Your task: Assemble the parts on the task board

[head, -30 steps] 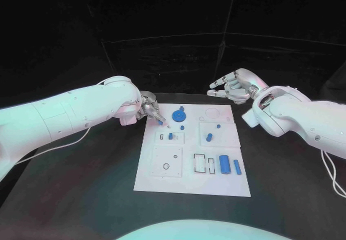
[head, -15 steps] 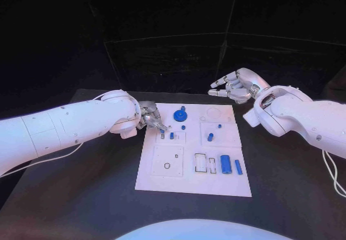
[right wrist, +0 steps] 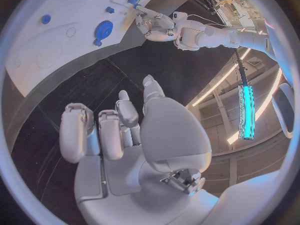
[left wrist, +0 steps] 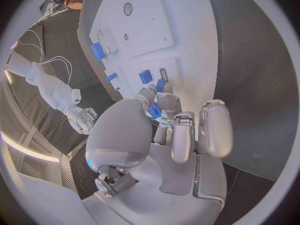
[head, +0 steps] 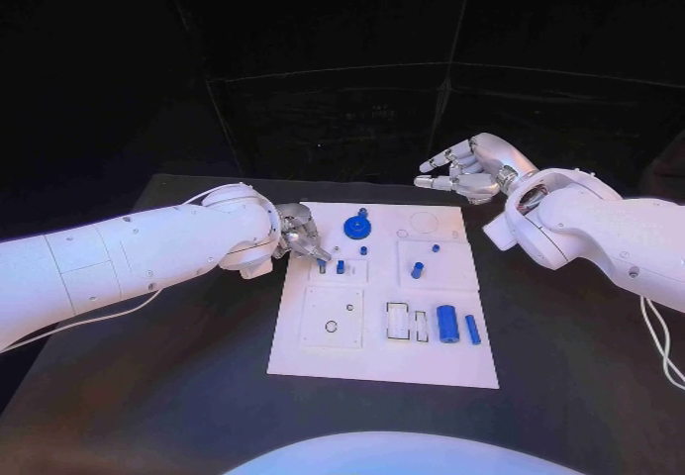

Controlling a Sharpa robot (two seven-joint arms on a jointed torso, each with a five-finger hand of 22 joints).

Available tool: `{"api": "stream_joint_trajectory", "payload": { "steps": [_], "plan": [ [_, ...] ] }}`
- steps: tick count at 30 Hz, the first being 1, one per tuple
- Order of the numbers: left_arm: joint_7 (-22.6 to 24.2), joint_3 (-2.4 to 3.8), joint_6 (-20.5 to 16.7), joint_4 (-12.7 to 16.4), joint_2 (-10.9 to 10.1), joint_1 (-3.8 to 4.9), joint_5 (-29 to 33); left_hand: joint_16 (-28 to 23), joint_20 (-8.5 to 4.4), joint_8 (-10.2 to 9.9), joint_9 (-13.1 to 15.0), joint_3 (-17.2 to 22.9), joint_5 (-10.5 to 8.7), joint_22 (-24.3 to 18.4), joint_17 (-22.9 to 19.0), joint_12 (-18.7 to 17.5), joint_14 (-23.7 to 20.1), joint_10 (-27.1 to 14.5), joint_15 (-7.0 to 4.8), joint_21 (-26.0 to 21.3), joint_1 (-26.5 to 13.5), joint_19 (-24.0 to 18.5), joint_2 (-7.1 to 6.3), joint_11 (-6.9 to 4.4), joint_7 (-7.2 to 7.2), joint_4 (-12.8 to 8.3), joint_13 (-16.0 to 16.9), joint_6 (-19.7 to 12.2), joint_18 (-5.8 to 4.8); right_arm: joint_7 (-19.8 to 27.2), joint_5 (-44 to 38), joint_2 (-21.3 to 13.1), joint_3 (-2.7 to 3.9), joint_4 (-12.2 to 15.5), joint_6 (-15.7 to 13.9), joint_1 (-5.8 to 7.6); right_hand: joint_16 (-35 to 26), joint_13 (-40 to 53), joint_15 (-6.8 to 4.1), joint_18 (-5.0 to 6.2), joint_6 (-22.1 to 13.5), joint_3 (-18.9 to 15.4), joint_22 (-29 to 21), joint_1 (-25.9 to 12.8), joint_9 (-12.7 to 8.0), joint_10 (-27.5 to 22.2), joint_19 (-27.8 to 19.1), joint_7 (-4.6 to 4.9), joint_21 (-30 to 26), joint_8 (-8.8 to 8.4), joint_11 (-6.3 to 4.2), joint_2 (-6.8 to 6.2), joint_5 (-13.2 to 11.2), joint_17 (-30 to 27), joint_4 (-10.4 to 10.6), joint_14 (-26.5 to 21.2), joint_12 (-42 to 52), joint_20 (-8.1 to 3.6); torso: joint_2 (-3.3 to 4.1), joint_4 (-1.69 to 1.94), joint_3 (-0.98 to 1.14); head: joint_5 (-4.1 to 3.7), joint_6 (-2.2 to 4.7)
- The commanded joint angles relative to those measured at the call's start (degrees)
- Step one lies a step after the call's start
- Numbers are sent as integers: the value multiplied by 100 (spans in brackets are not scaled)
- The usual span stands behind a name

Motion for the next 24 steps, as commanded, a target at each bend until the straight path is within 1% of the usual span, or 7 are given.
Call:
{"api": "stream_joint_trajectory", "payload": {
  "steps": [1, 3, 8, 17, 21, 24],
  "plan": [
    [-123, -1, 120, 24, 1, 3, -73, 18, -31, 43, 10, 669, 35, 9, 1509, -8, 605, 48, -30, 26, 25, 127, -19, -9, -6, -619, -10, 24, -3, 55, 19, -2, 3, 5, 30, 11, -20, 3, -20, 95, 45, -35, -2, -9, 7, 11, -28, -4, -27, 24, -41, 69, 15, 507, 0, 370, 12, 6, 1, 2, 1, -1, -6],
    [-141, -4, 195, 29, -1, 2, -77, 18, -31, 43, 11, 673, 35, 9, 1509, -9, 605, 48, -30, 26, 24, 128, -21, -9, -6, -620, -11, 24, -3, 56, 19, -4, 3, 4, 31, 11, -20, 3, -20, 95, 45, -35, -2, -9, 7, 11, -28, -4, -27, 24, -41, 69, 15, 507, 0, 370, 12, 6, -2, 4, 1, -2, -10],
    [-181, -11, 377, 39, -4, 0, -83, 18, -30, 43, 14, 763, 40, 28, 1509, 7, 605, 63, -29, 38, 8, 133, -75, -9, -6, -663, 6, 27, -7, 57, 19, -4, 3, 2, 33, 10, -20, 3, -20, 95, 45, -35, -2, -9, 7, 11, -28, -4, -27, 24, -41, 69, 15, 507, 0, 370, 12, 6, -2, 4, 3, -1, -19],
    [-206, -20, 489, 47, 6, -1, -162, 18, -30, 43, 14, 763, 40, 28, 1509, 7, 605, 63, -29, 38, 8, 133, -75, -9, -6, -663, 6, 27, -7, 61, 19, 0, 3, 0, 38, 10, -23, 4, -21, 95, 51, -51, -3, -16, 7, 15, -27, -5, -28, 26, -43, 80, 17, 503, 9, 370, 17, 5, 0, -1, 0, -3, -24],
    [-213, -21, 517, 55, 8, -1, -175, 18, -30, 43, 14, 763, 40, 28, 1509, 7, 605, 63, -29, 38, 8, 133, -75, -9, -6, -663, 6, 27, -7, 62, 19, 2, 3, -3, 41, 10, -23, 4, -21, 95, 51, -51, -3, -16, 7, 15, -27, -5, -28, 26, -43, 80, 17, 503, 9, 370, 17, 5, -3, 3, 3, -3, -35],
    [-223, -22, 523, 57, 9, -2, -179, 18, -30, 43, 15, 770, 40, 29, 1509, 8, 605, 64, -28, 38, 6, 133, -78, -9, -5, -665, 8, 28, -7, 62, 19, 4, 3, -4, 41, 10, -23, 4, -21, 95, 51, -51, -3, -16, 7, 15, -27, -5, -28, 26, -43, 80, 17, 503, 9, 370, 17, 5, 0, 6, 2, -5, -31]
  ]
}}
